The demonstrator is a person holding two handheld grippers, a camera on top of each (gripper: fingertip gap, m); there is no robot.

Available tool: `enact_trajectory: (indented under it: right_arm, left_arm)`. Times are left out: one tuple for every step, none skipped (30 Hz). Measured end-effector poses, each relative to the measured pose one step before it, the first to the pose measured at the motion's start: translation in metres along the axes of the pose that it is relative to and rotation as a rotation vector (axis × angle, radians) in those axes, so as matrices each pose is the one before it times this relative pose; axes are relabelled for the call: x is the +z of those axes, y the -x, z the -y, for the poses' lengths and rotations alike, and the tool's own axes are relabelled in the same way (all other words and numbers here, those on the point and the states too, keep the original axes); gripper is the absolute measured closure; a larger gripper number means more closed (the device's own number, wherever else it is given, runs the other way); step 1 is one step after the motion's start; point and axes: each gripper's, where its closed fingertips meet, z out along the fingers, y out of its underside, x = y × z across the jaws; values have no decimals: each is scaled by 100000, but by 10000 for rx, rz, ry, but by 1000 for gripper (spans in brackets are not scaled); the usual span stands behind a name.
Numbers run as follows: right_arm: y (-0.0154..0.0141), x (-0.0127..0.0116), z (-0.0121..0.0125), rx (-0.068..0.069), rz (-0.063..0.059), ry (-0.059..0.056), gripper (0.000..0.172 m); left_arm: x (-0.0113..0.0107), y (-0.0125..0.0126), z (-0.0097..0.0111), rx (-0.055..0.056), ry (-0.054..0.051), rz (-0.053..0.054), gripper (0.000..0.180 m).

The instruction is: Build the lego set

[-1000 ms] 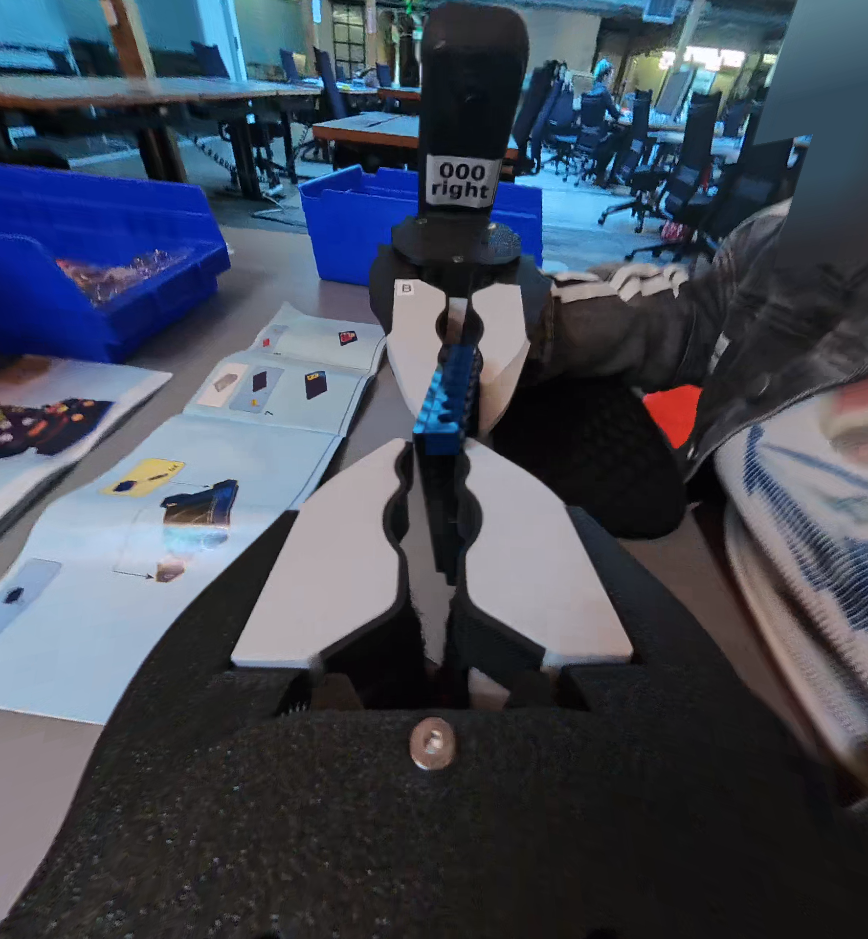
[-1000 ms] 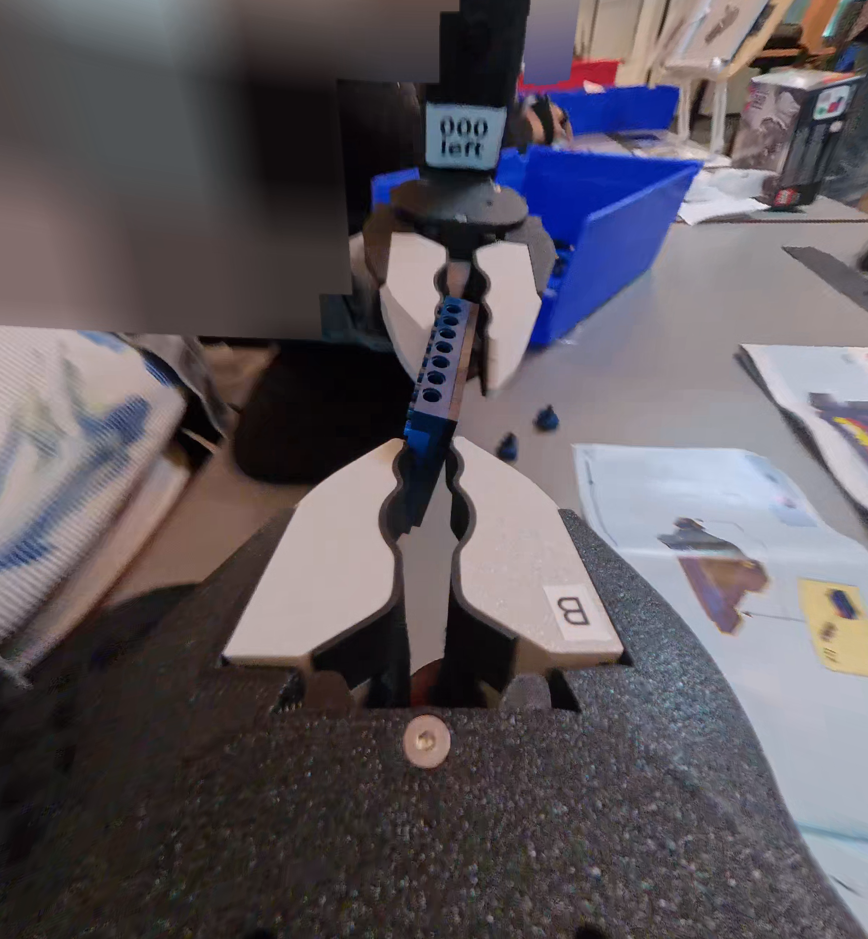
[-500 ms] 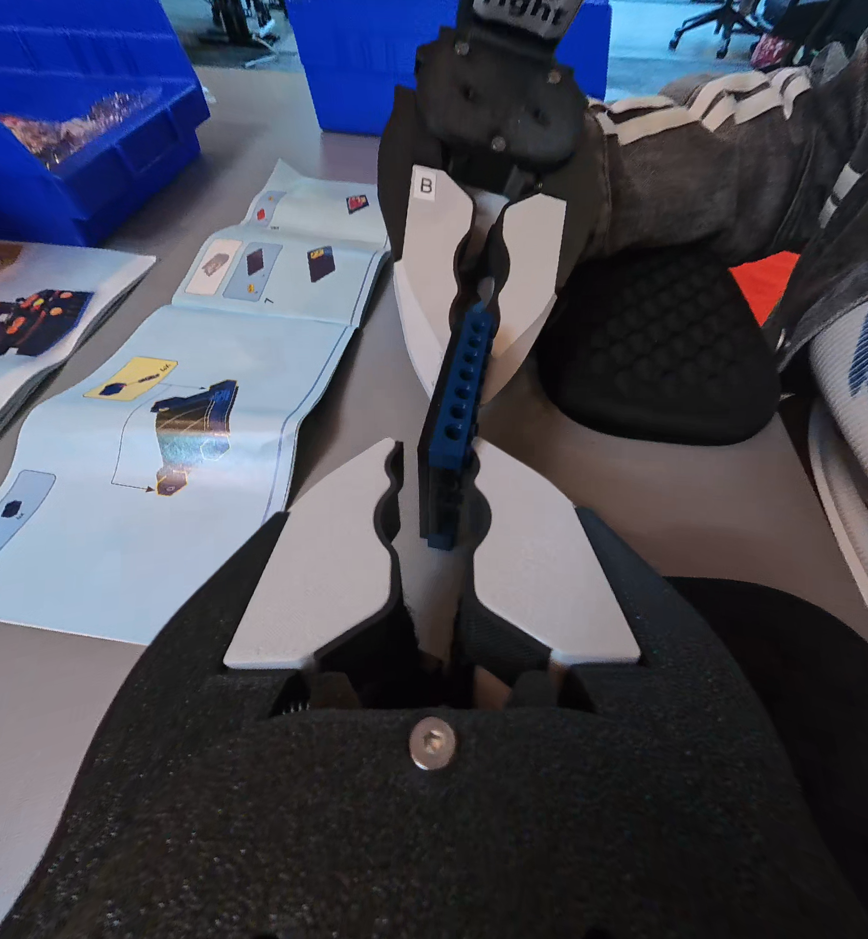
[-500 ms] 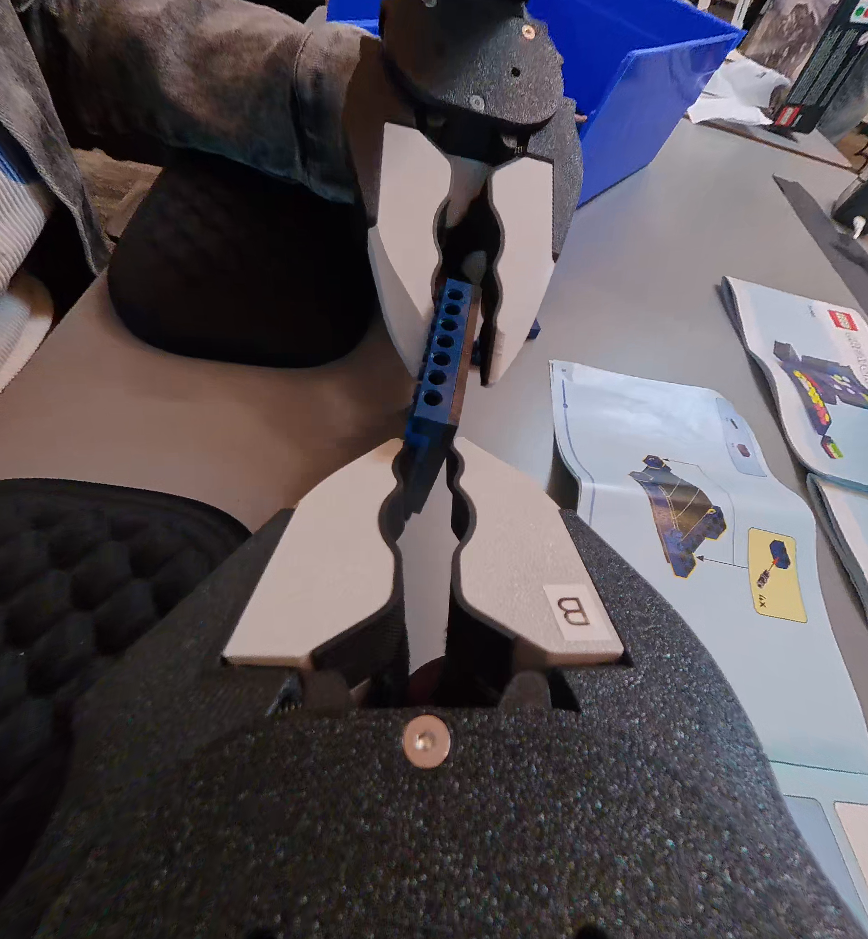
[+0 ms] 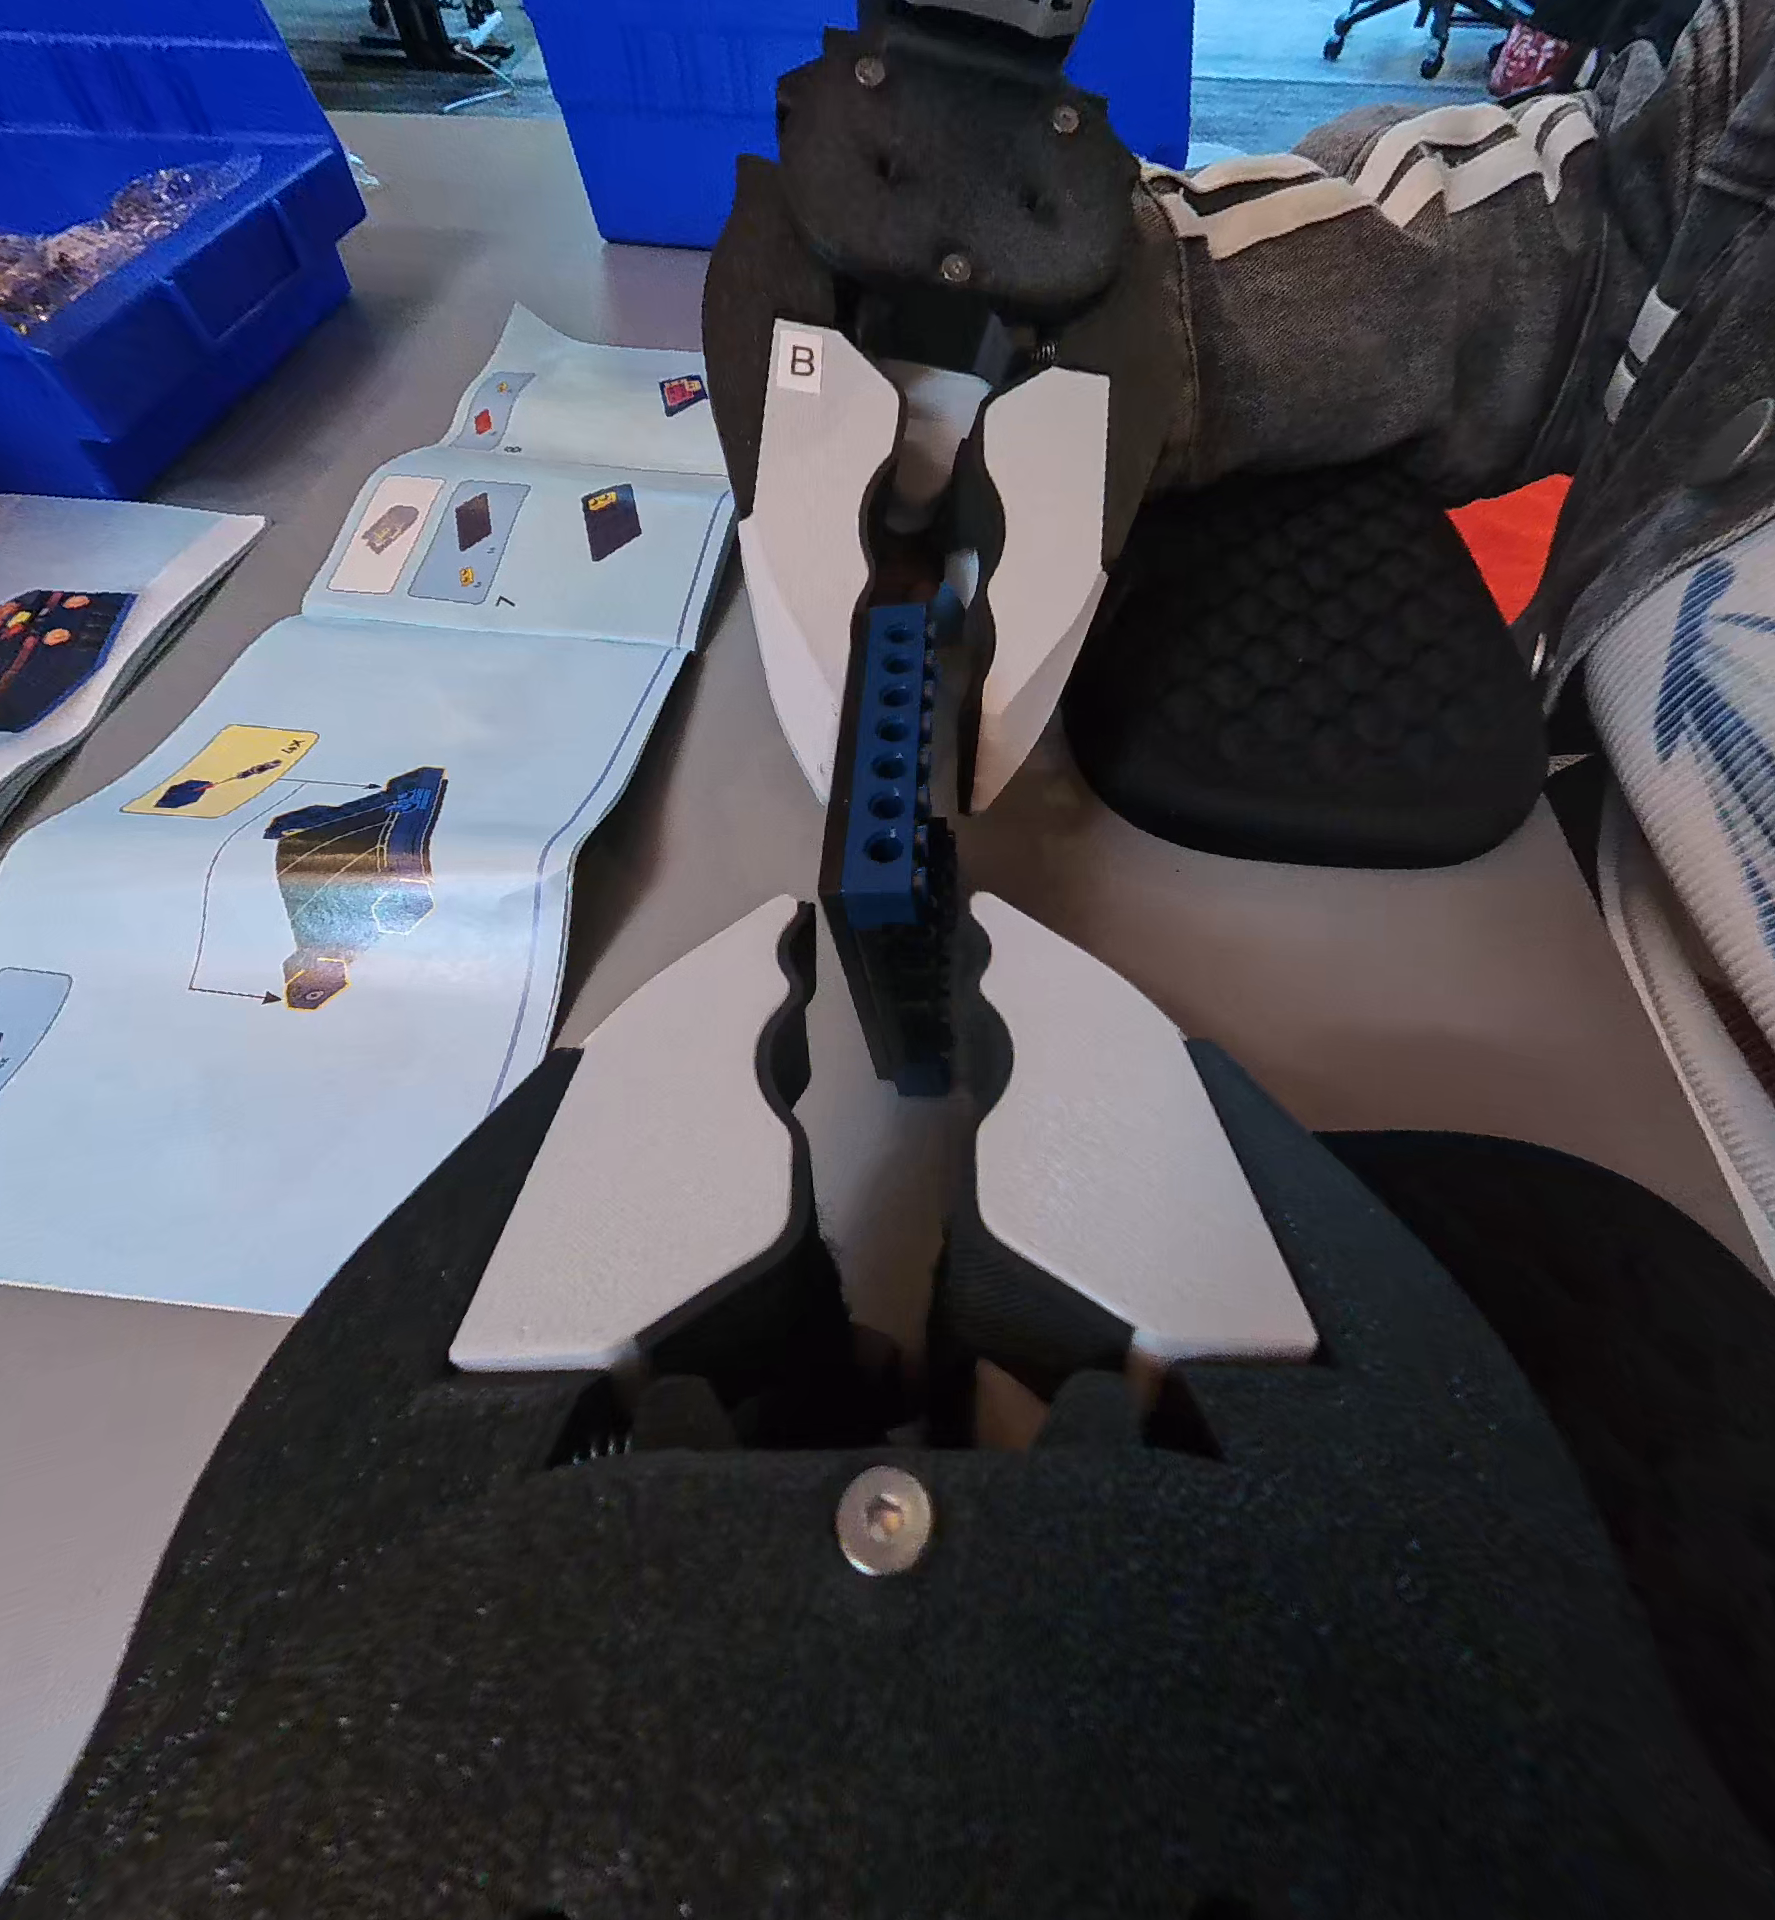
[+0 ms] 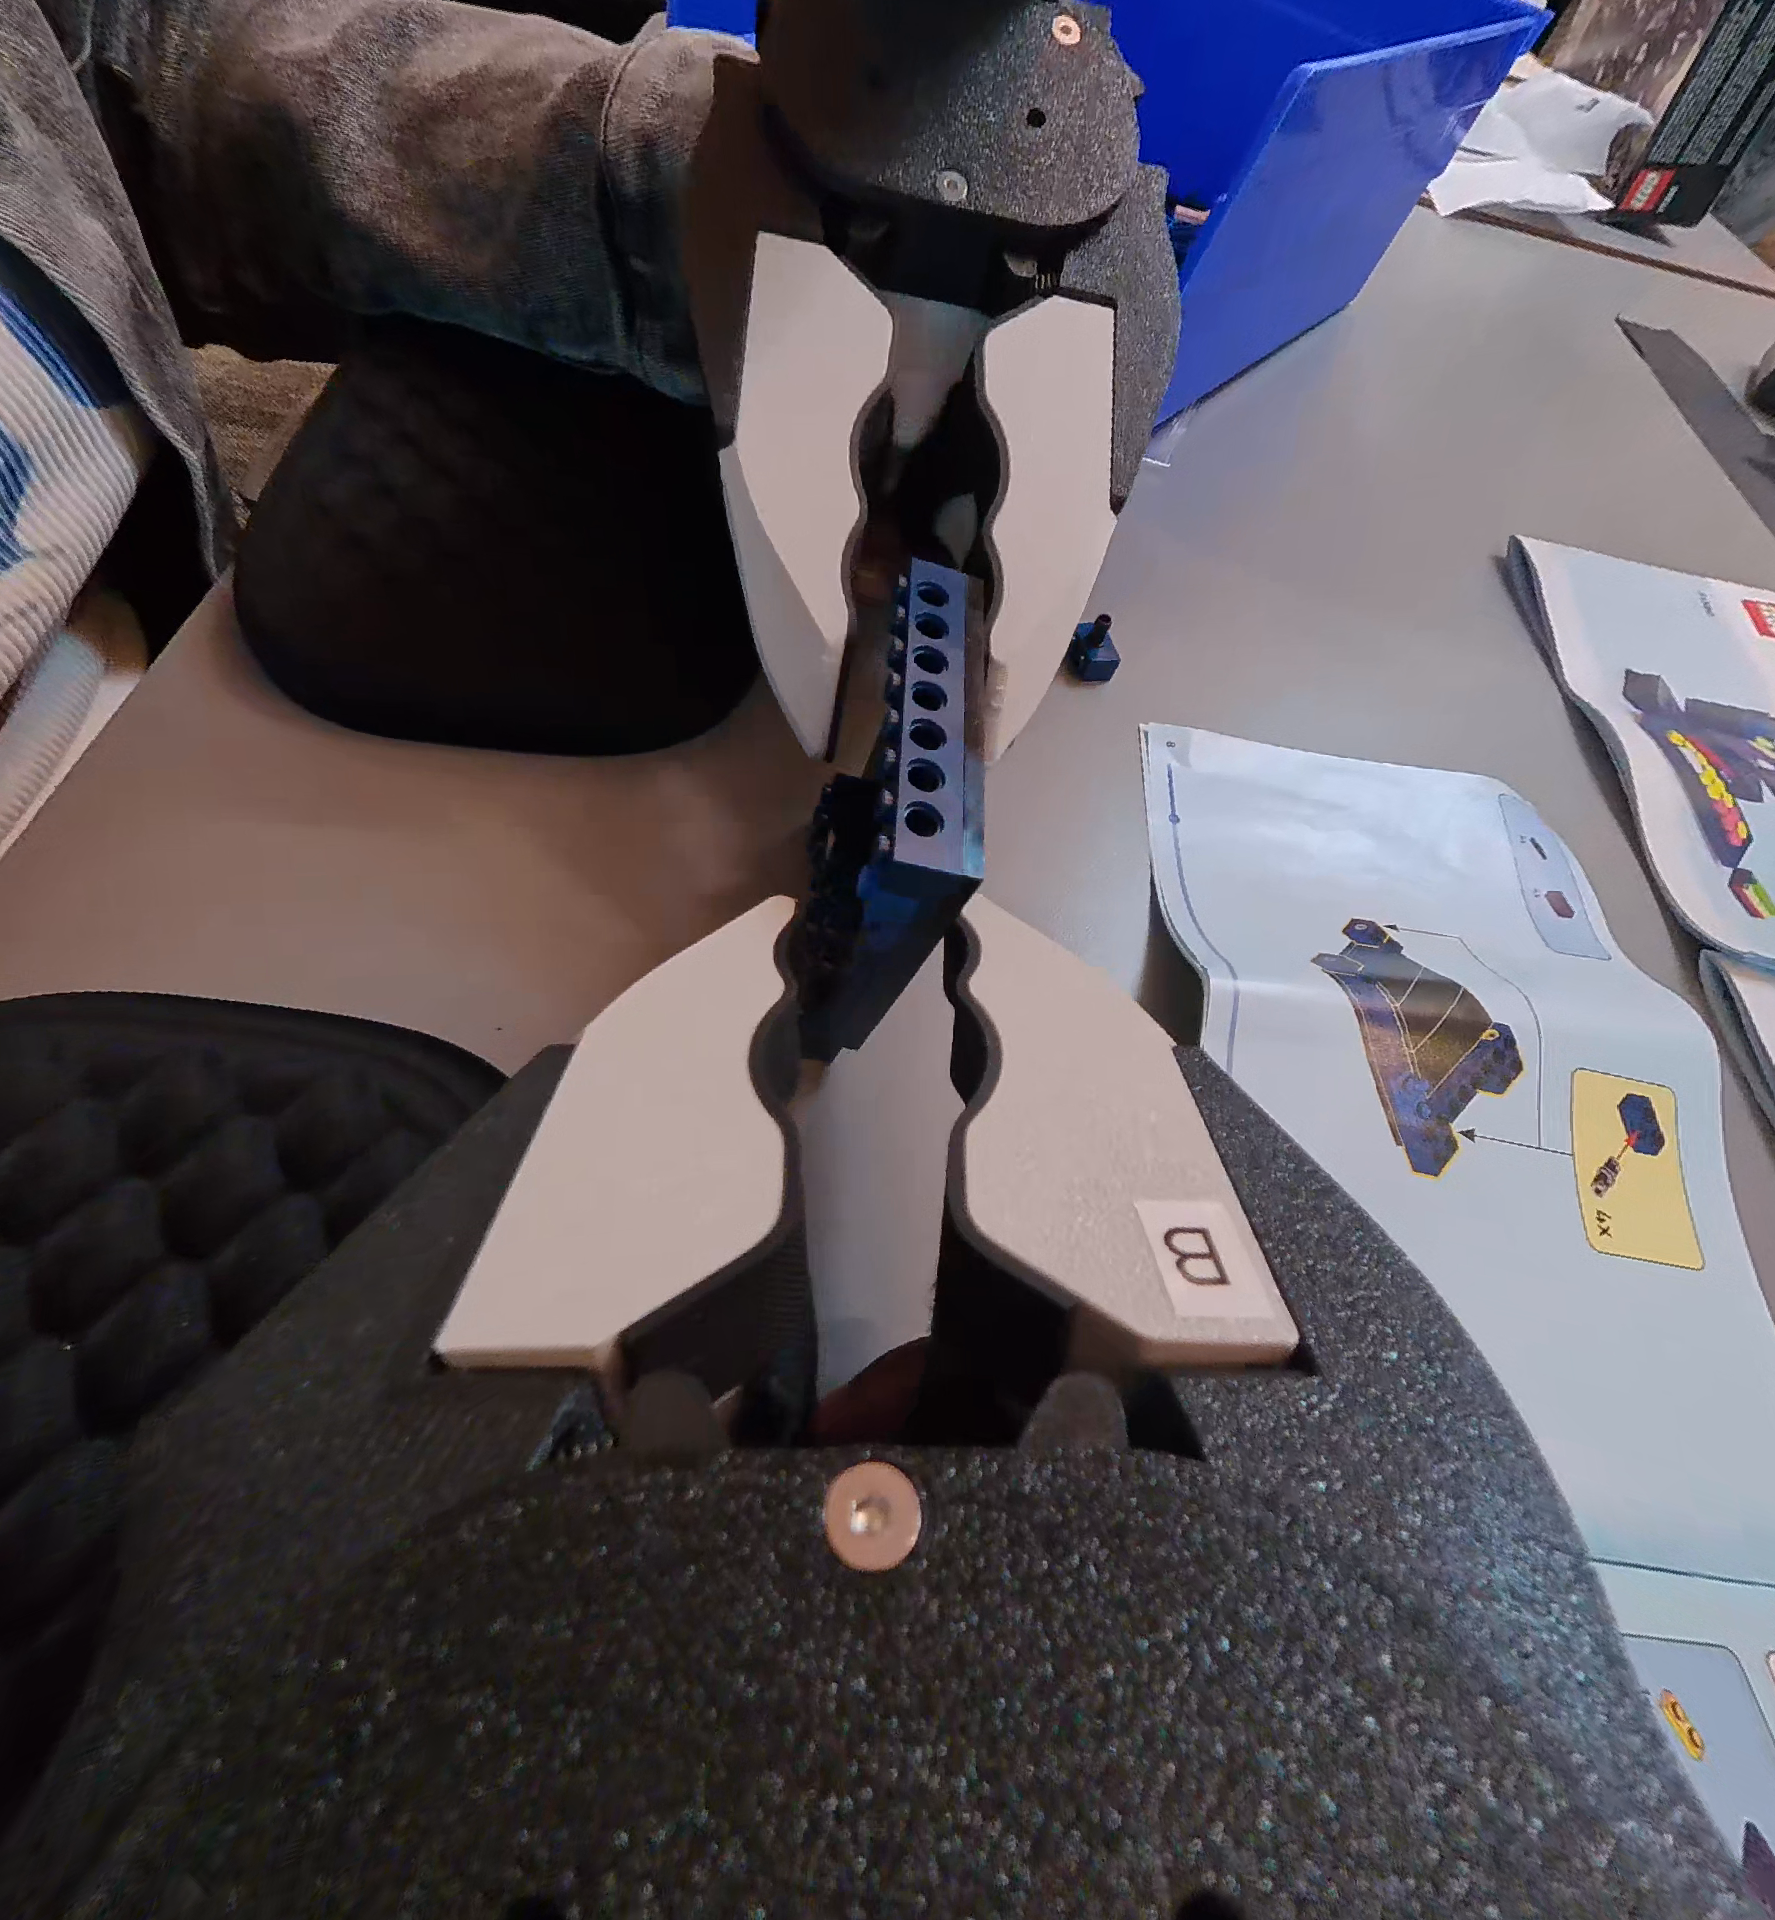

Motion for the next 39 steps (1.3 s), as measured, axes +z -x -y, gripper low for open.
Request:
enact_trajectory:
  right_arm:
    - [29,1,18,-34,3,-8,148]
    - [32,10,10,-35,0,-6,149]
    - [6,12,9,-22,-3,2,149]
    - [4,13,-7,-12,-1,6,149]
    - [0,34,-13,-10,1,9,149]
    - [0,20,14,-16,-5,0,149]
    - [-12,12,17,-24,-14,-18,149]
    - [-10,12,41,-18,-7,-22,150]
    - [-6,1,6,5,8,-10,150]
    - [-33,-6,-3,34,0,0,150]
    - [-32,-9,7,48,2,-14,149]
    - [-34,-47,45,59,11,-42,148]
    - [-81,-70,67,77,-6,-72,146]
    - [-74,-98,105,77,-1,-100,144]
    - [-52,-106,115,66,-1,-106,143]
    - [-63,-85,88,52,-12,-87,142]
    - [-23,-56,59,29,0,-58,142]
    - [-11,-24,33,10,2,-24,142]
    - [-1,-4,-13,-2,-6,2,142]
    - [8,3,-2,-13,-2,6,142]
    - [9,1,-3,-18,-1,-4,142]
    - [18,-12,10,-17,-5,-9,142]
    - [7,-5,11,-18,-7,-9,143]
    - [2,0,11,-19,-5,-8,144]
    - [-1,5,10,-14,-4,-6,144]
    - [-21,8,4,-3,-9,-2,143]
    - [-25,13,3,8,-11,0,144]
    - [-52,12,-2,14,-15,0,144]
    - [-28,21,-2,12,-4,6,144]
    - [10,11,-15,-3,10,9,144]
    - [18,11,4,-18,4,5,144]
    - [16,-2,-7,-26,-2,1,145]
    - [18,5,5,-26,2,3,145]
    - [25,15,-12,-20,4,14,145]
    - [15,29,-32,-14,9,25,145]
    - [34,33,-33,-15,20,29,146]
    - [52,27,-32,-24,22,29,146]
    - [42,29,-28,-32,19,26,146]
    - [43,22,-16,-28,13,23,146]
  left_arm:
    - [-12,35,19,-22,-13,21,156]
    - [2,74,-5,-44,7,27,156]
    - [25,11,-12,-34,15,-13,157]
    - [34,-16,-35,-8,30,-20,157]
    - [53,-19,-55,20,48,-7,157]
    - [73,-42,-71,43,64,3,158]
    - [54,-88,-75,70,70,-21,159]
    - [46,-122,-63,75,54,-46,163]
    - [36,-72,-35,42,33,-25,165]
    - [10,55,-16,-12,11,39,165]
    - [-13,37,22,-29,-18,9,163]
    - [-51,14,53,-30,-48,-12,158]
    - [-61,98,75,-52,-64,46,151]
    - [-82,41,74,-36,-73,12,146]
    - [-97,-79,73,11,-67,-62,145]
    - [-144,-104,36,51,-41,-56,145]
    - [-148,15,12,64,-17,31,144]
    - [-171,170,-57,49,22,119,143]
    - [-184,243,-68,33,63,153,141]
    - [-233,188,16,38,28,106,140]
    - [-342,214,142,48,-54,114,139]
    - [-457,354,241,27,-109,213,139]
    - [-570,592,258,-73,-112,361,139]
    - [-581,727,72,-226,0,424,139]
    - [-538,567,-285,-187,257,306,139]
    - [-426,407,-575,-111,424,206,139]
    - [-257,450,-722,-127,468,234,139]
    - [-98,453,-774,-132,476,237,140]
    - [97,63,-628,-108,389,-11,140]
    - [249,-296,-416,-10,295,-199,142]
    - [328,-116,-437,38,285,-33,144]
    - [362,74,-610,21,394,96,145]
    - [345,116,-746,31,502,109,145]
    - [323,108,-652,92,459,113,145]
    - [292,74,-377,128,285,127,146]
    - [119,-163,211,86,-115,-37,153]
    - [25,-247,328,39,-201,-122,161]
    - [72,-13,31,-28,-31,-20,167]
    - [74,129,-123,-103,46,32,169]
